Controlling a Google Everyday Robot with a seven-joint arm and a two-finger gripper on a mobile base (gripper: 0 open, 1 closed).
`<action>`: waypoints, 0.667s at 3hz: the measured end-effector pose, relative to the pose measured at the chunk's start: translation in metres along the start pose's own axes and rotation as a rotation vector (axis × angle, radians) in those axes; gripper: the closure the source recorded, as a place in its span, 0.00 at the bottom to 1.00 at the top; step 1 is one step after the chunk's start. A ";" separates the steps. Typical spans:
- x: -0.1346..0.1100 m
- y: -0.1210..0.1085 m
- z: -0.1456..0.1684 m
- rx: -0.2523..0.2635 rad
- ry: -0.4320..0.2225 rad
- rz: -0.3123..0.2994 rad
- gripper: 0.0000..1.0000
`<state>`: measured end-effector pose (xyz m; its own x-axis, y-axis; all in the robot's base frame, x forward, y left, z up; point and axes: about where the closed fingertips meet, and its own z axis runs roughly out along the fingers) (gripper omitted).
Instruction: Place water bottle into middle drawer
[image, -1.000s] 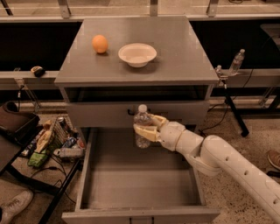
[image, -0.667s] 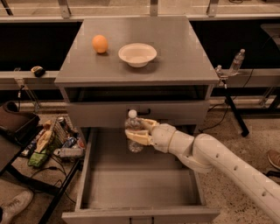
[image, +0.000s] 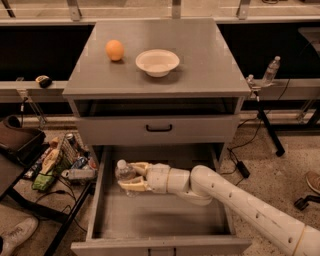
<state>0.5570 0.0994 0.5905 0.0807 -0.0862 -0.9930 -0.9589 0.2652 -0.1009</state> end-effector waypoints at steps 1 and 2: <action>0.042 0.020 0.027 -0.063 0.003 -0.021 1.00; 0.078 0.033 0.044 -0.083 0.001 -0.007 1.00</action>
Offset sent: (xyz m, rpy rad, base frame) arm -0.0185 0.0618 -0.1321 -0.0062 0.0199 0.0993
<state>0.5433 0.1442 0.5070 0.0872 -0.0883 -0.9923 -0.9776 0.1838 -0.1023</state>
